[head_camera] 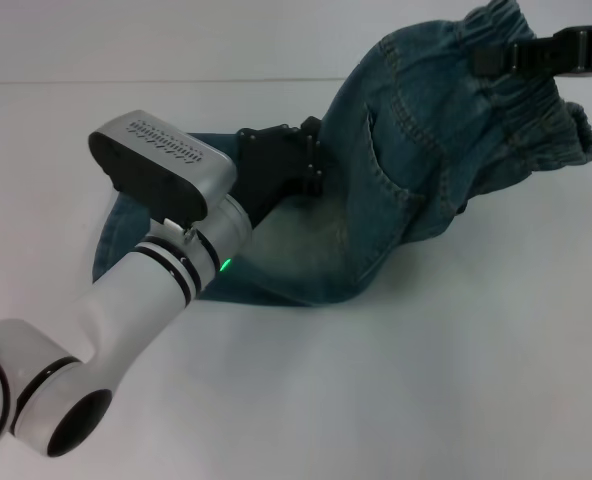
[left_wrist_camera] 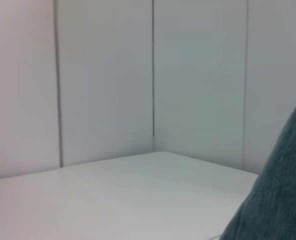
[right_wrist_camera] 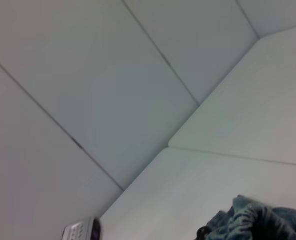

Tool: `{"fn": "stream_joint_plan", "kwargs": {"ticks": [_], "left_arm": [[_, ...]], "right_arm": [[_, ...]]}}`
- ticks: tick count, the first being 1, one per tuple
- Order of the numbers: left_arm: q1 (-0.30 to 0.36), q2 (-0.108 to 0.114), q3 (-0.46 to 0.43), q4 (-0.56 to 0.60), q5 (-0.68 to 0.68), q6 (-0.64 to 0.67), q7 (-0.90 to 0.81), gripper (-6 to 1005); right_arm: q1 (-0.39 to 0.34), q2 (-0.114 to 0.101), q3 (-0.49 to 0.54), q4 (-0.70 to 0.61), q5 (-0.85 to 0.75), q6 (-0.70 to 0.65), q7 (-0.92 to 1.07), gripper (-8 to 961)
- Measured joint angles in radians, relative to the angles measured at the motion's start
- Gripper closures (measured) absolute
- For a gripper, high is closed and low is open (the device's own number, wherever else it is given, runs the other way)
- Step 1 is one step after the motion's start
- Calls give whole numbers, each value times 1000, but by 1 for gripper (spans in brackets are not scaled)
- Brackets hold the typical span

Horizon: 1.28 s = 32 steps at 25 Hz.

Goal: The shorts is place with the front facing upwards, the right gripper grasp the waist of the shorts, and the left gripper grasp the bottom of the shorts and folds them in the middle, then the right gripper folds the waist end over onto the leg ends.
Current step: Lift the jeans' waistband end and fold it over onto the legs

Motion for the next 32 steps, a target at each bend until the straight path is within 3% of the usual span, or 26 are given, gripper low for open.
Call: {"fn": "stream_joint_plan", "kwargs": {"ticks": [11,19,27,32], "left_arm": [[5,0,-182,-82,287,-25,0,998],[16,0,-296,-133,438,-61,35,998],[34,0,-338,-172,480,-83,90,998],[56,0,-359,-168,489,-84,92,998]], "right_arm": [[20,-6,-3,-15,-12,-5,16,850],[127,-13,-5,-21,-97,-20,41,850],[256,12,-14,15,-184,-7,34,849],[316,11,-38,97,-200,17,23,843]]}}
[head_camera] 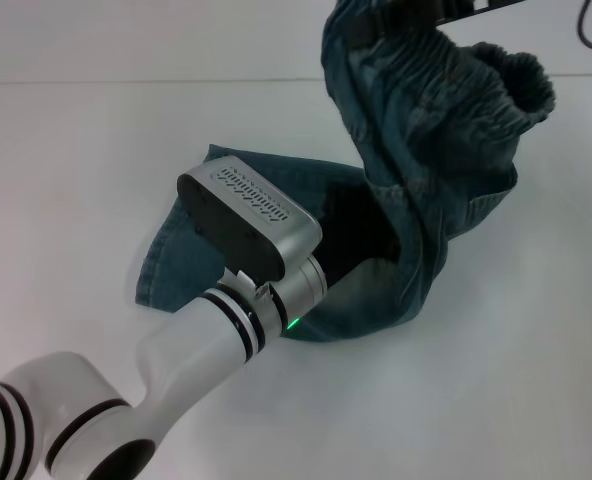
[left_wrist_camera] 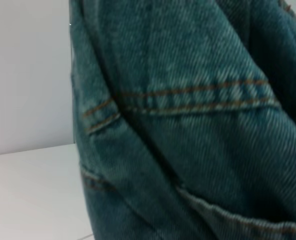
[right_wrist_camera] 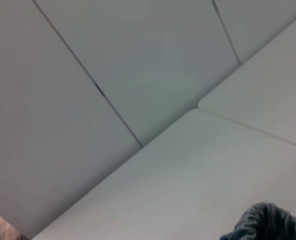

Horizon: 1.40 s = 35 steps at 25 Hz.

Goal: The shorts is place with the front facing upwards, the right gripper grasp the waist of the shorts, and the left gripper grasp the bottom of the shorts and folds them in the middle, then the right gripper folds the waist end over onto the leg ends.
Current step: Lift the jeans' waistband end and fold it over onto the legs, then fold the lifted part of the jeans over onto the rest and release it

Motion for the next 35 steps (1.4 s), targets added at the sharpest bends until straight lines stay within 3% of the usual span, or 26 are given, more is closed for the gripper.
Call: {"fn": "stream_joint_plan", "kwargs": {"ticks": [14,28,35], "left_arm": [[42,0,-20,1,21,14,2,999],[143,4,-128,25,20,43,81,999],[206,6,-232,23,20,44,181,997]], "right_arm": [[26,4,-63,57,-15,39,-27,825],[-4,-8,-30,55,2,4,-59,807],[-8,-12,-19,54,2,-7,-75,798]]}}
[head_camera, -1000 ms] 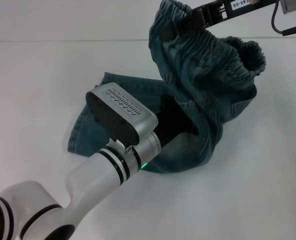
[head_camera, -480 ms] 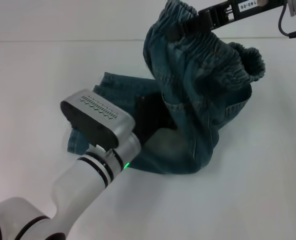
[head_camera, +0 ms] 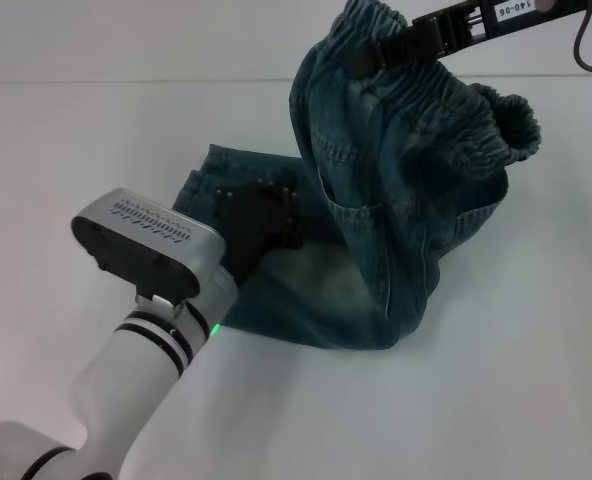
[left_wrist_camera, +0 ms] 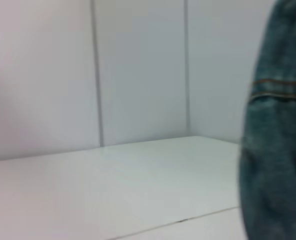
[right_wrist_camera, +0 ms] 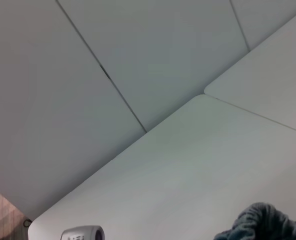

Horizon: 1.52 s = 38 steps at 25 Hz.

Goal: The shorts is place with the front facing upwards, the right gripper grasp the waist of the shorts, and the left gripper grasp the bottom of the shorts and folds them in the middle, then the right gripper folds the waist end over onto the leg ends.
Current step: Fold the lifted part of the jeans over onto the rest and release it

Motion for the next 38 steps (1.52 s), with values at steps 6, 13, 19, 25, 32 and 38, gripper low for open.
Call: {"fn": "stream_joint_plan", "kwargs": {"ticks": [6,13,19,25,32,38], "left_arm": [[41,2,-67,8,0,27,32,994],[179,2,-321,9,0,149,199,990],[271,-2,-480,13,-3,305,220,987],[302,-2,-516,19,-1,362,220,984],[303,-1,-513,27,0,364,215,981],[298,0,-511,29,0,365,213,978]], "right_arm": [[-1,-2,1,-1,0,0,-1,791],[6,1,-8,8,-4,7,-1,782],[43,15,-77,74,-6,70,-15,774],[134,53,-177,224,-7,201,-76,767],[205,98,-254,278,-29,334,-60,758],[220,123,-273,265,-45,343,-37,750]]}}
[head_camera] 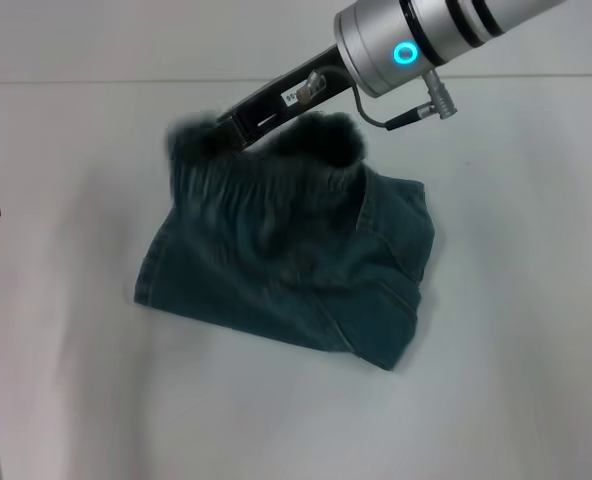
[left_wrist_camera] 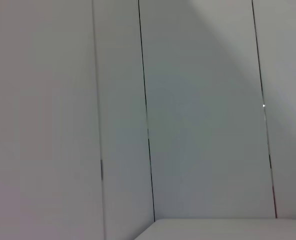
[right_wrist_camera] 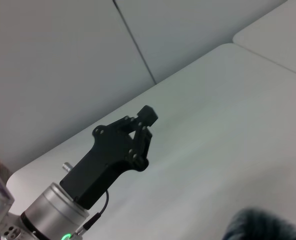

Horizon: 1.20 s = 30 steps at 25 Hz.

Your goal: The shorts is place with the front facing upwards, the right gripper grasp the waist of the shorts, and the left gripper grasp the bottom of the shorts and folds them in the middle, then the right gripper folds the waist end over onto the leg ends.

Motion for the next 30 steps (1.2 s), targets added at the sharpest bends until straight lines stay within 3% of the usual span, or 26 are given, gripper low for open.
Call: {"fn": "stream_joint_plan", "kwargs": {"ticks": [4,6,11,15,17,19,24,28,30], "left_arm": [[-1,1,0,4,0,0,0,976],[-3,2,0,7,7,-4,-1,975],[-5,2,-1,9,28,-5,-2,973],[-6,2,-3,13,63,0,-2,971],[-6,2,-4,13,73,1,-6,970],[-8,4,-4,16,78,1,-30,969],[-42,22,1,126,227,2,-307,966],[-85,71,38,276,446,42,-660,964],[-122,101,100,387,552,84,-893,963]], "right_arm": [[-9,2,10,-12,12,8,-9,745],[-19,4,15,-32,22,14,-13,524],[-60,5,13,-102,57,19,-51,319],[-187,11,10,-238,67,27,-126,147],[-296,13,10,-304,124,55,-205,59],[-389,11,17,-340,211,82,-284,49],[-638,8,67,-343,541,110,-641,25],[-731,-2,126,-295,626,66,-752,6],[-755,-9,166,-268,609,15,-776,6]]}}
